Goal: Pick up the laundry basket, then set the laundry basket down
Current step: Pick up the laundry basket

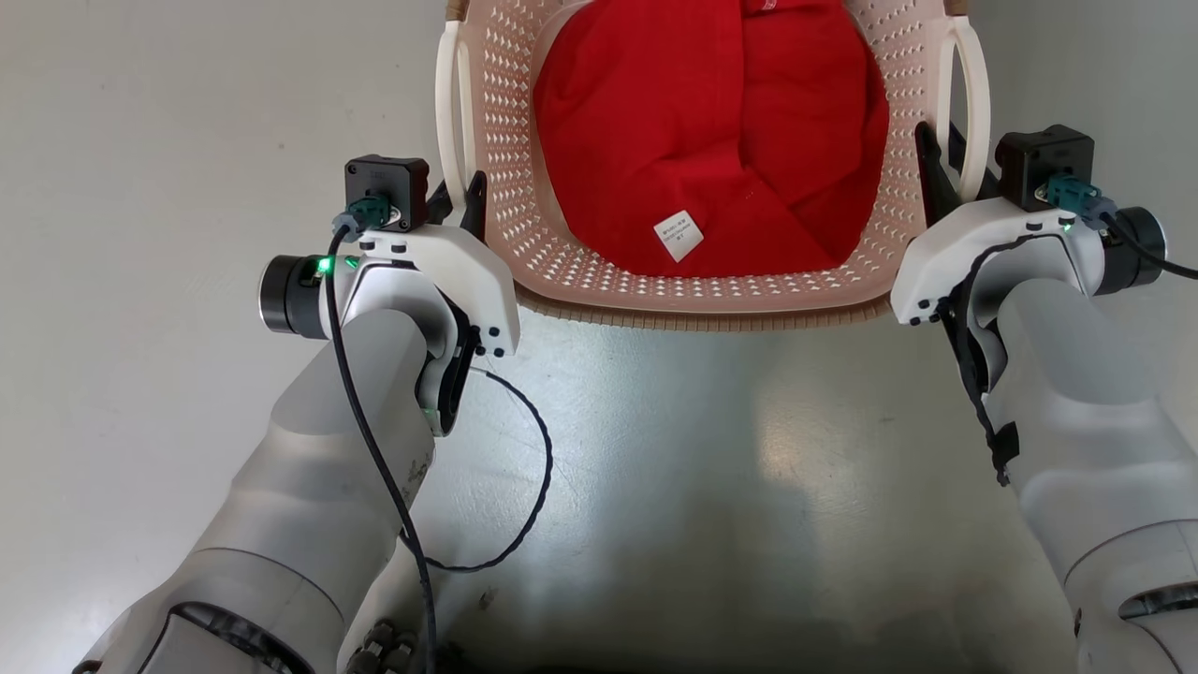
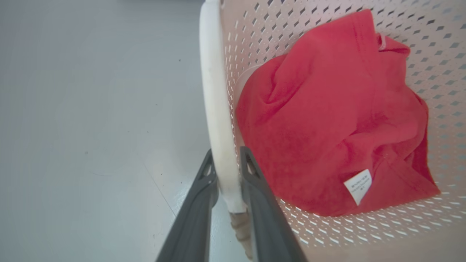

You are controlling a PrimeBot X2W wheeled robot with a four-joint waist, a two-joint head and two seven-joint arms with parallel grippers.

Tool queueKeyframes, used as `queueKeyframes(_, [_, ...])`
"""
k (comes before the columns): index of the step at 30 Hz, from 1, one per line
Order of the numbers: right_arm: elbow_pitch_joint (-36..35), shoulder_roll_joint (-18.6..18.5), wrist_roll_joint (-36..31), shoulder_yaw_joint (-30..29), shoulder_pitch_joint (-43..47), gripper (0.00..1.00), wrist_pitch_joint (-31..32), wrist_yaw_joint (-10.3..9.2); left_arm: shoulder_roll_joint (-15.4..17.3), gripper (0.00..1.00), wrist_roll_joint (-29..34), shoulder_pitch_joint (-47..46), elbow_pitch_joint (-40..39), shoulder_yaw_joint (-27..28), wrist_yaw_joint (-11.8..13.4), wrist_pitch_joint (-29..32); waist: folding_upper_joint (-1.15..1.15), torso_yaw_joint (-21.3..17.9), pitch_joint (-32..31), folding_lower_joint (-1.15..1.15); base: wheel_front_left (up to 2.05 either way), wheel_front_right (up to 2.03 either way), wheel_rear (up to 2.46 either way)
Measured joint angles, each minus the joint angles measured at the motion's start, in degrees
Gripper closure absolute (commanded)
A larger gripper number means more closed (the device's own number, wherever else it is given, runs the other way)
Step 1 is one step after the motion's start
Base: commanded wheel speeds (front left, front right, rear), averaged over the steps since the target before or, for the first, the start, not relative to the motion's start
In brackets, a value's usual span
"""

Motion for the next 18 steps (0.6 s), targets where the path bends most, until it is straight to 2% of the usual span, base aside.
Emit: queueKeyframes(18, [1.33, 0.01, 8.8, 8.11, 3.1, 1.0, 0.02, -0.01, 0.01, 1.0, -0.41, 4.25, 1.96, -0.14, 0.18, 0.0, 0.0, -1.46, -6.14, 0.0, 0.0, 0.0, 0.0])
